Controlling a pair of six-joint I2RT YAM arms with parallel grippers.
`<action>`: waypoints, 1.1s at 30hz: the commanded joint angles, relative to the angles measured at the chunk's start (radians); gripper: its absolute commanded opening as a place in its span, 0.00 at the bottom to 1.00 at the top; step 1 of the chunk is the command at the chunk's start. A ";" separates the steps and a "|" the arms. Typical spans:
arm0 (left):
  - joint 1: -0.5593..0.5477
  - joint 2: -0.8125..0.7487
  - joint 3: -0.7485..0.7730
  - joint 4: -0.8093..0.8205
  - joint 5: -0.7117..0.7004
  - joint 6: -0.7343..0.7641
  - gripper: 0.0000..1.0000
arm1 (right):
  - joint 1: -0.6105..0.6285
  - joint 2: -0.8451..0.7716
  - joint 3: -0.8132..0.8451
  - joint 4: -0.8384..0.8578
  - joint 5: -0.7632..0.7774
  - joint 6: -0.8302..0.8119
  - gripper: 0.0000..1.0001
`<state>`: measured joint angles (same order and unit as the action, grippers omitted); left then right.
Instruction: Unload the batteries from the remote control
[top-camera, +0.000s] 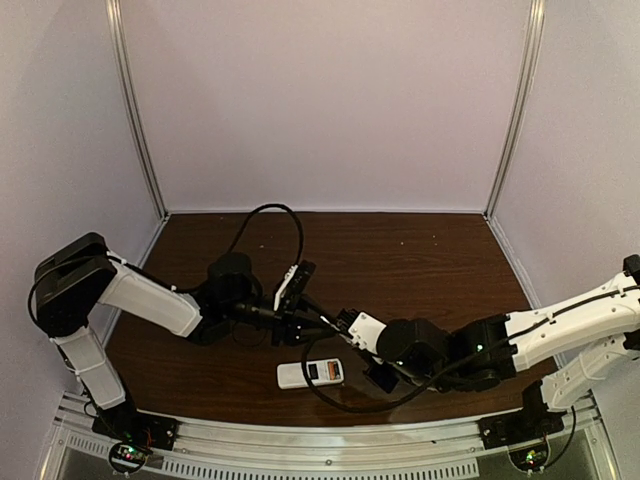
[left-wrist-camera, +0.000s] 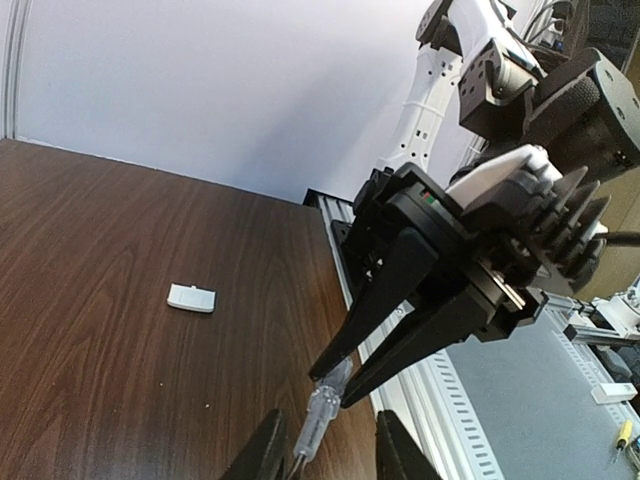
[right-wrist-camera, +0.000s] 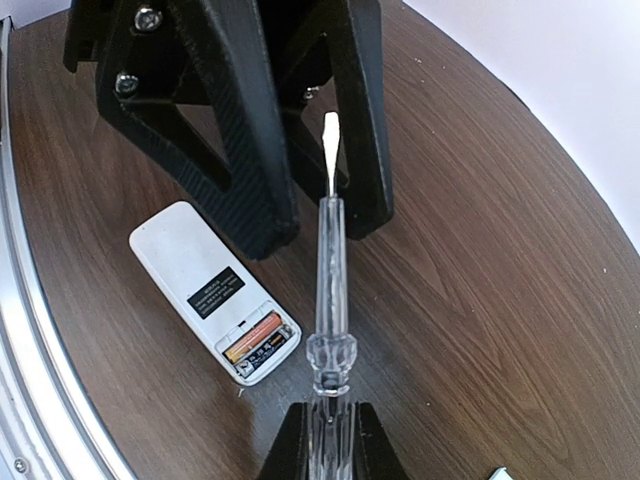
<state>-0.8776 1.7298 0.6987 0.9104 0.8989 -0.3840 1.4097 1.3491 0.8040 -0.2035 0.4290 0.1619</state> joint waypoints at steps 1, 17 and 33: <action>0.005 0.030 0.026 0.012 0.031 -0.003 0.29 | 0.012 0.018 0.034 -0.019 0.018 -0.013 0.00; 0.005 0.050 0.043 0.004 0.059 -0.004 0.00 | 0.013 0.017 0.041 -0.012 0.060 -0.009 0.00; 0.005 0.023 0.005 0.075 0.033 -0.021 0.00 | -0.058 -0.113 -0.100 0.166 -0.040 0.313 0.88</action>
<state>-0.8776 1.7626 0.7197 0.9203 0.9421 -0.3962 1.3853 1.2972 0.7662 -0.1467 0.4522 0.3565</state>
